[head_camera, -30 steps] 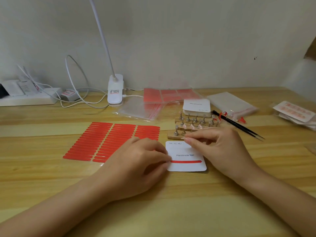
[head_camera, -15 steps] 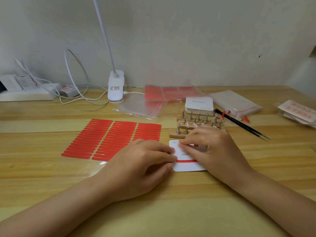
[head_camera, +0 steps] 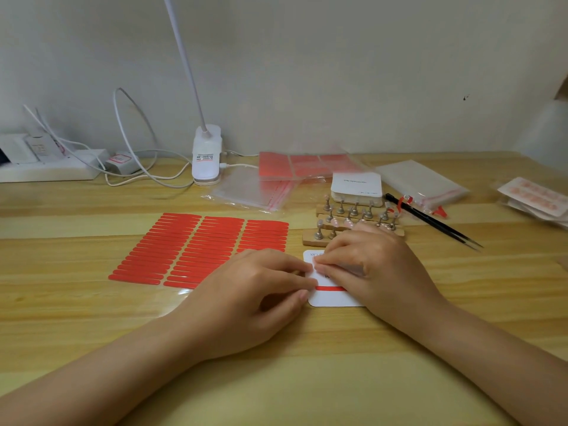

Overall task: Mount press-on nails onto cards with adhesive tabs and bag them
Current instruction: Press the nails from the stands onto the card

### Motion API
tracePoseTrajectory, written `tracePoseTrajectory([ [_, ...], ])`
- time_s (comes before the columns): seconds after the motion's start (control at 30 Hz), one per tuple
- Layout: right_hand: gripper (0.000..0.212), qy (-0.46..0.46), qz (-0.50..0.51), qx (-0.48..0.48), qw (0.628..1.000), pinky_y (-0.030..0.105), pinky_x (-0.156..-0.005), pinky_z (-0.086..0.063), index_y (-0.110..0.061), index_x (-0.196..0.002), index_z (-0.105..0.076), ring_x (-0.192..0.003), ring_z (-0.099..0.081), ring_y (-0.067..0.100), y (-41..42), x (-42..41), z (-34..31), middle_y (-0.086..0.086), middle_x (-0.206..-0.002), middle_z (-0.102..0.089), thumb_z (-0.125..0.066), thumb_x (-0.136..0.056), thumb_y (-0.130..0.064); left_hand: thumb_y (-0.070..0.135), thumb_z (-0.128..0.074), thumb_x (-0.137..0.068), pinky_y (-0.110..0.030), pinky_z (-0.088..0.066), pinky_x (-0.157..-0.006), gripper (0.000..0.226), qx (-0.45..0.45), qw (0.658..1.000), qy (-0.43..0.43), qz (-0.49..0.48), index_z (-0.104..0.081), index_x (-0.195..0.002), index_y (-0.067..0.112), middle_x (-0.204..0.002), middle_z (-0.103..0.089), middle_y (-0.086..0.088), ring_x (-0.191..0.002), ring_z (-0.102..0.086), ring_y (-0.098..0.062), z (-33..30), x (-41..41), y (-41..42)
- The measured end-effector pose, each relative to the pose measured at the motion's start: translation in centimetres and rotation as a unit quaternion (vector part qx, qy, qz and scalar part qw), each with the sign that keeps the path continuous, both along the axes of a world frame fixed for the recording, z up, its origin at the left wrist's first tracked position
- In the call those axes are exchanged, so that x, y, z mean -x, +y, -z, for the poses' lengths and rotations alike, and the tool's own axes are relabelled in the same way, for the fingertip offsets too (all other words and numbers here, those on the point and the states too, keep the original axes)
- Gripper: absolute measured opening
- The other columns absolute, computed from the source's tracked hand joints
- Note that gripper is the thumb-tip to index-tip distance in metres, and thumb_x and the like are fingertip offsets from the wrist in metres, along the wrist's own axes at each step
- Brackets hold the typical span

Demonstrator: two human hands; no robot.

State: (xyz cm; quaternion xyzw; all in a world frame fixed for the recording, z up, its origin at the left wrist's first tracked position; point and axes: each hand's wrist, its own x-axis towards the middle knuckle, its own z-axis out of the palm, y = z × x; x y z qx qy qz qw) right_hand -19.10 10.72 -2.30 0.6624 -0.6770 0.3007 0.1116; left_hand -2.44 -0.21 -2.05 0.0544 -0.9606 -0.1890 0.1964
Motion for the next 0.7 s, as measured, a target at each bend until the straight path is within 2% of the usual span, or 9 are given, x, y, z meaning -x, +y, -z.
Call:
tracePoseTrajectory([
  [0.17,0.015,0.003,-0.004,-0.001,1.000,0.040,-0.077,-0.049,-0.017,-0.076,-0.077,-0.076,-0.063,0.017,0.03,-0.19,-0.02,-0.008,-0.079,-0.072,-0.065,-0.076,-0.025,0.038,-0.042,-0.089,-0.030,-0.048,-0.082,0.037,-0.004,1.000,-0.004,-0.005,-0.072,-0.105,0.024,-0.111,-0.066,0.008,-0.101,-0.058,-0.003,0.05,-0.01,0.05],
  [0.33,0.015,0.023,-0.005,-0.004,1.000,0.036,-0.068,-0.050,-0.017,-0.077,-0.076,-0.072,-0.061,0.017,0.03,-0.15,-0.02,-0.009,-0.079,-0.072,-0.065,-0.077,-0.026,0.040,-0.041,-0.088,-0.025,-0.044,-0.084,0.039,-0.015,1.000,-0.010,-0.007,-0.071,-0.106,0.025,-0.113,-0.065,0.009,-0.102,-0.055,-0.001,0.01,-0.01,0.01],
  [0.47,0.014,0.042,-0.003,0.005,0.999,0.032,-0.068,-0.047,-0.019,-0.074,-0.076,-0.070,-0.060,0.017,0.09,-0.27,0.06,-0.010,-0.076,-0.070,-0.064,-0.078,-0.025,0.039,-0.041,-0.088,-0.020,-0.042,-0.085,0.039,-0.017,1.000,-0.011,-0.003,-0.071,-0.106,0.024,-0.113,-0.065,0.009,-0.103,-0.054,-0.001,-0.03,0.02,-0.02],
  [0.57,0.026,0.057,0.006,0.008,0.998,0.036,-0.067,-0.049,-0.017,-0.071,-0.074,-0.070,-0.059,0.018,0.24,-0.54,0.13,-0.011,-0.075,-0.069,-0.053,-0.083,-0.028,0.039,-0.041,-0.088,-0.018,-0.042,-0.086,0.039,-0.024,1.000,-0.011,-0.001,-0.071,-0.107,0.024,-0.113,-0.065,0.009,-0.104,-0.054,-0.001,-0.04,0.03,-0.05],
  [0.7,0.033,0.069,0.011,0.007,0.998,0.033,-0.067,-0.047,-0.016,-0.071,-0.073,-0.071,-0.057,0.016,0.38,-0.87,0.06,-0.012,-0.074,-0.068,-0.045,-0.083,-0.028,0.037,-0.043,-0.088,-0.015,-0.042,-0.085,0.037,-0.020,1.000,-0.006,0.004,-0.072,-0.105,0.023,-0.111,-0.066,0.008,-0.103,-0.054,-0.001,-0.08,0.07,-0.02],
])
